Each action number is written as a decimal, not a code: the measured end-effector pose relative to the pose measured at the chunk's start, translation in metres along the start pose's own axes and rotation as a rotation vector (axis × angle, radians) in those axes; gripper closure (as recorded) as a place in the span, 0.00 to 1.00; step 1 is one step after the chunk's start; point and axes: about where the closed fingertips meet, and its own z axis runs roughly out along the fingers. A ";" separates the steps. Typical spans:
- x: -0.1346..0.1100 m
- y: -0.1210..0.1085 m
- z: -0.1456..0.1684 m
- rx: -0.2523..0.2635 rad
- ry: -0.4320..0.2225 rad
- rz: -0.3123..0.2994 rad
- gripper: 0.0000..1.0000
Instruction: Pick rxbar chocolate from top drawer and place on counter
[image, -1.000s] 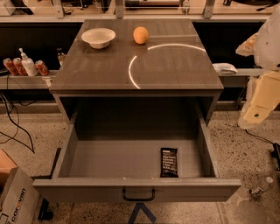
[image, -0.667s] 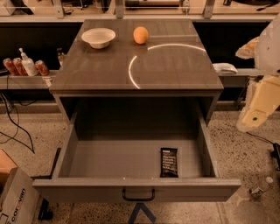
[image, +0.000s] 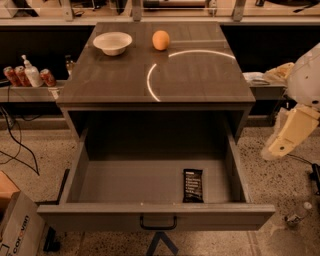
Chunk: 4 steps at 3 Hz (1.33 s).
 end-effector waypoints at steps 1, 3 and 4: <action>0.010 0.002 0.027 -0.091 -0.017 0.037 0.00; 0.018 0.005 0.051 -0.096 -0.046 0.062 0.00; 0.022 0.015 0.088 -0.093 -0.120 0.075 0.00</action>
Offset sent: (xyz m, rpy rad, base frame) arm 0.0045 0.0003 -0.0222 0.0358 0.0662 0.0056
